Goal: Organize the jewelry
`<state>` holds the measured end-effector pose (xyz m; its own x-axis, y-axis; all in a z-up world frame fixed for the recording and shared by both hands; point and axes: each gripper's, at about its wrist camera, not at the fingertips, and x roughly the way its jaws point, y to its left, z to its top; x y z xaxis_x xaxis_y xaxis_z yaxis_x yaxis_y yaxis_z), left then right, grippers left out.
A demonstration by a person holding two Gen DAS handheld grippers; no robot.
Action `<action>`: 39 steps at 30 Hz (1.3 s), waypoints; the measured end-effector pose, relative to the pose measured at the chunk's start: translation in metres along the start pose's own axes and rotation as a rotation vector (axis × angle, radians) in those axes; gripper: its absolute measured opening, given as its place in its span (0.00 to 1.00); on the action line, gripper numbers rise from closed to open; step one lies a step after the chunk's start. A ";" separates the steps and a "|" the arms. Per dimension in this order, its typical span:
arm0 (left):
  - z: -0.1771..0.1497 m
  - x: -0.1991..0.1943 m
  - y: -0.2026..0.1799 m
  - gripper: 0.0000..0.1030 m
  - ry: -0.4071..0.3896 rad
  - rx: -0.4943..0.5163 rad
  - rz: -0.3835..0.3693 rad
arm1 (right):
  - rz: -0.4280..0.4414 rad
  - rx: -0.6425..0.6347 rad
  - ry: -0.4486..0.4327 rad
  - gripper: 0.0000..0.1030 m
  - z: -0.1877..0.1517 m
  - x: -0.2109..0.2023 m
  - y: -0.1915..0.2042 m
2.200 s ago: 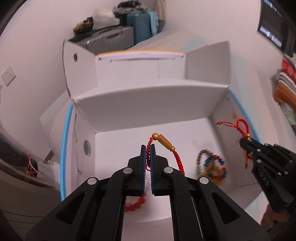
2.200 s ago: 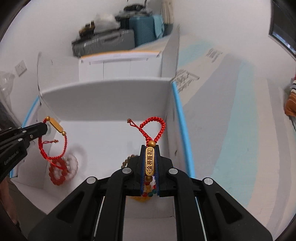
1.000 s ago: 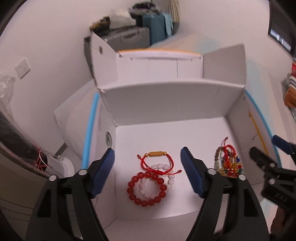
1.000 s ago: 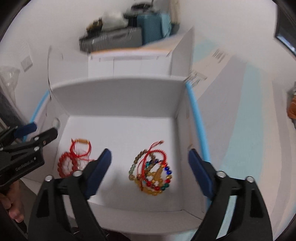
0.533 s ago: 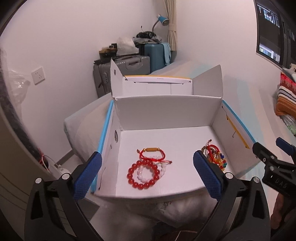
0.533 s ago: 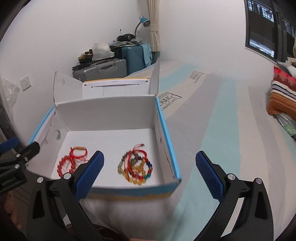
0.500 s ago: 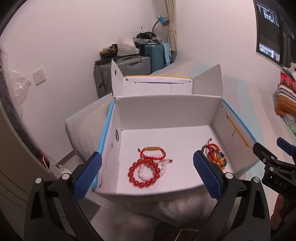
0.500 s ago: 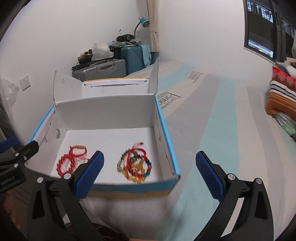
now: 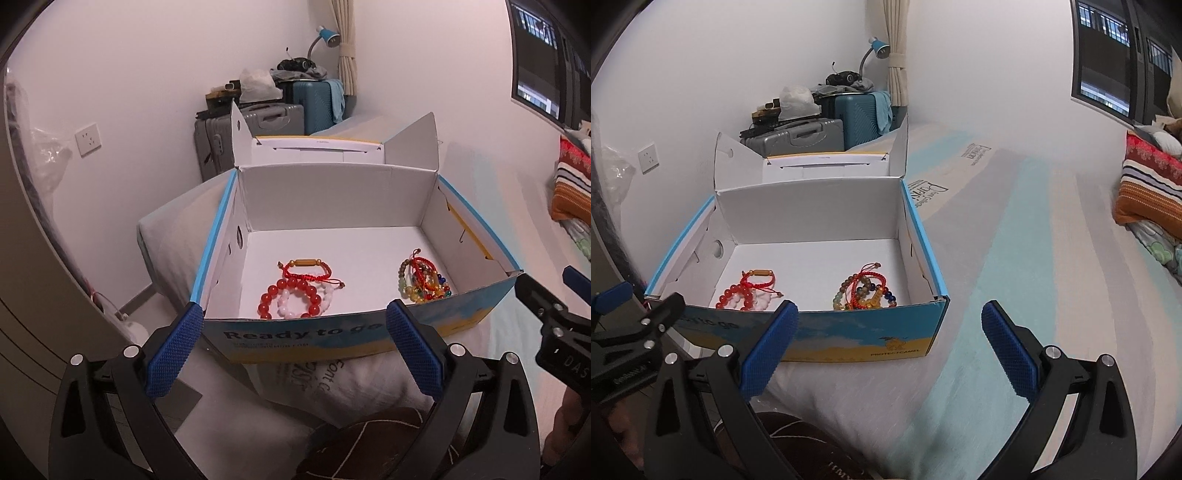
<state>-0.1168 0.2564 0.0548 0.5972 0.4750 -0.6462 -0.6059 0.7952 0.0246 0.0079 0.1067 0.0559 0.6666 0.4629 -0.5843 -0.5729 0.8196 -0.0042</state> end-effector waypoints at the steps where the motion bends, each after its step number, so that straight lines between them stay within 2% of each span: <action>1: 0.000 0.000 0.000 0.94 0.001 -0.004 0.000 | 0.000 0.001 0.001 0.93 0.000 0.000 0.000; 4: 0.000 0.002 -0.001 0.94 -0.001 0.010 0.030 | 0.001 0.000 0.009 0.93 -0.002 0.002 0.000; 18: -0.002 0.009 -0.006 0.94 0.036 0.008 -0.016 | 0.000 -0.004 0.019 0.93 -0.003 0.006 0.002; 22: -0.003 0.008 -0.011 0.94 0.025 0.034 -0.003 | 0.003 -0.005 0.023 0.93 -0.005 0.006 0.003; 26: -0.002 0.008 -0.008 0.94 0.028 0.010 -0.028 | 0.006 -0.007 0.027 0.93 -0.006 0.007 0.004; 29: -0.001 0.007 -0.009 0.94 0.019 0.012 -0.013 | 0.006 -0.007 0.029 0.93 -0.006 0.008 0.004; 39: -0.001 0.007 -0.009 0.95 0.025 0.004 -0.032 | 0.011 -0.006 0.037 0.93 -0.008 0.010 0.005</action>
<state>-0.1073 0.2523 0.0493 0.6026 0.4398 -0.6659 -0.5844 0.8114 0.0071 0.0080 0.1127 0.0431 0.6422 0.4595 -0.6136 -0.5832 0.8123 -0.0020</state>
